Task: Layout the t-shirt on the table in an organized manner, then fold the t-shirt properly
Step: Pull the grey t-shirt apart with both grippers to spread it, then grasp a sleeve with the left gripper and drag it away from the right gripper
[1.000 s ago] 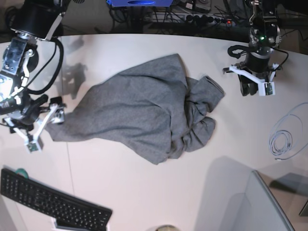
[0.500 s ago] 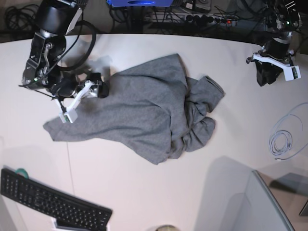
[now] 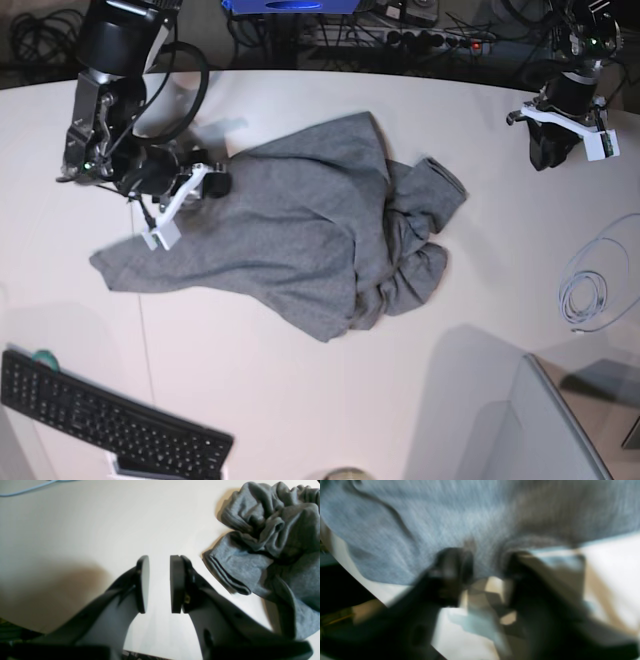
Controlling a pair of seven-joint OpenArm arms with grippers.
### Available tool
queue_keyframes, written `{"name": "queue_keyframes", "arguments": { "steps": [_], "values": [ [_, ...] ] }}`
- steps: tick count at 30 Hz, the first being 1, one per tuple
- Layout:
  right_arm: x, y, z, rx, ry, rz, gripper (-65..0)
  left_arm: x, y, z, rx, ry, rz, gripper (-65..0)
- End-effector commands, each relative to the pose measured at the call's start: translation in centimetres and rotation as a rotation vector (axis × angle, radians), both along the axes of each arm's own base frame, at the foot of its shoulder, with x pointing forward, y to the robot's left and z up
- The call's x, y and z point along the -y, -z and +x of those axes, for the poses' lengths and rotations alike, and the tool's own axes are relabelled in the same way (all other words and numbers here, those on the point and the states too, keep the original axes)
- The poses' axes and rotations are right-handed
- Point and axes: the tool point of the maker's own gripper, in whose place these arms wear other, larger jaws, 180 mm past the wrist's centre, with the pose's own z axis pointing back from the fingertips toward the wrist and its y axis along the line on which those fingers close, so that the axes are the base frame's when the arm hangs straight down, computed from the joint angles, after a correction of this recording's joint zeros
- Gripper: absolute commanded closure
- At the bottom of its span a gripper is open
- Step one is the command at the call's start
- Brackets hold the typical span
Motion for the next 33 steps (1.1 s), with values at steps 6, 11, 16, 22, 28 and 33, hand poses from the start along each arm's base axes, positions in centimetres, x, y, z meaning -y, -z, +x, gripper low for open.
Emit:
{"name": "queue_keyframes", "arguments": {
  "steps": [6,11,16,22,28,33],
  "values": [
    [2.5,-3.0,0.3,0.097,-0.002,-0.102,0.0,-0.9,0.5,-0.5,-0.004,-0.013,-0.004,-27.3],
    [4.8,-6.4,-0.4,0.188,-0.006,-0.216,-0.2,-0.8,0.9,-0.7,-0.014,-0.016,-0.012,-41.8],
    [9.0,-7.0,-1.3,0.153,0.117,-0.289,-0.2,1.3,1.5,-0.2,-0.024,0.037,-0.037,-41.8],
    [11.2,-7.0,-2.1,0.132,0.138,-0.335,-0.2,7.4,2.3,1.8,-0.022,0.195,-0.107,-41.8],
    [12.1,-7.2,-3.0,0.129,0.130,-0.368,-0.2,13.3,1.0,6.2,0.058,0.333,-0.162,-41.8],
    [12.0,-7.4,-3.1,0.133,0.128,-0.371,-0.2,14.0,0.9,9.4,0.079,0.322,-0.162,-41.8]
  ]
}}
